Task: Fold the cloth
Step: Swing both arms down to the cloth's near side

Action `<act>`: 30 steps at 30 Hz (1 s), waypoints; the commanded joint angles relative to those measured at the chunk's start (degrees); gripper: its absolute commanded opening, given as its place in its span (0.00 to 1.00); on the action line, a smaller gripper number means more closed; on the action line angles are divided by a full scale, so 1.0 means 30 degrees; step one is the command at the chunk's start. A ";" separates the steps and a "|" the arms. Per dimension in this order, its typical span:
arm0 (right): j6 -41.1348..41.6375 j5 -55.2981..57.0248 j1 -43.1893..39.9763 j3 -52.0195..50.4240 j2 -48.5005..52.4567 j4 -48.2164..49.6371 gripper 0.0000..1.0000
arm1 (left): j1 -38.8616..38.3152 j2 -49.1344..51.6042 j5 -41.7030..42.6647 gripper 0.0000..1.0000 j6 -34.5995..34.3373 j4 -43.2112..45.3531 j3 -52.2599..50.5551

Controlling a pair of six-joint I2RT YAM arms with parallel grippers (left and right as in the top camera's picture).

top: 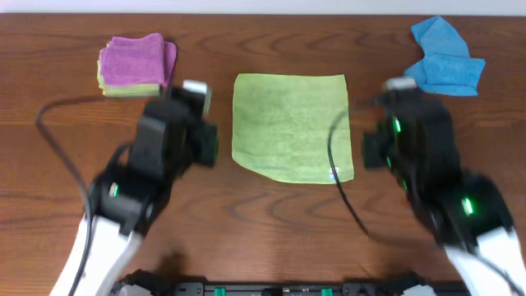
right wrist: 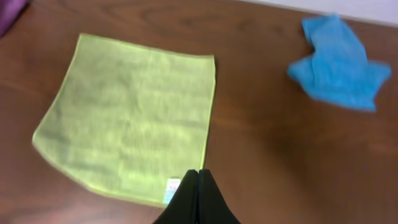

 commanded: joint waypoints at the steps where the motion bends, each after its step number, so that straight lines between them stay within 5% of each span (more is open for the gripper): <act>1: 0.2076 0.0772 0.0874 -0.1603 -0.2652 -0.0940 0.01 | -0.1173 -0.2754 -0.1530 0.06 -0.0896 -0.0415 -0.2157; 8: 0.4845 0.1282 0.2834 -0.4248 -0.7919 -0.3810 0.01 | -0.3534 -0.8160 -0.2914 0.06 -0.3038 -0.2127 -0.6215; 15: 0.7344 0.1268 0.3614 -0.7322 -0.9260 -0.2397 0.01 | -0.4991 -0.8903 -0.3978 0.06 -0.4867 0.1107 -1.0375; 30: 0.7584 0.1093 0.3614 -1.1315 -0.7927 0.1158 0.02 | -0.4663 0.1523 -0.2557 0.06 -0.6674 0.9857 -1.2320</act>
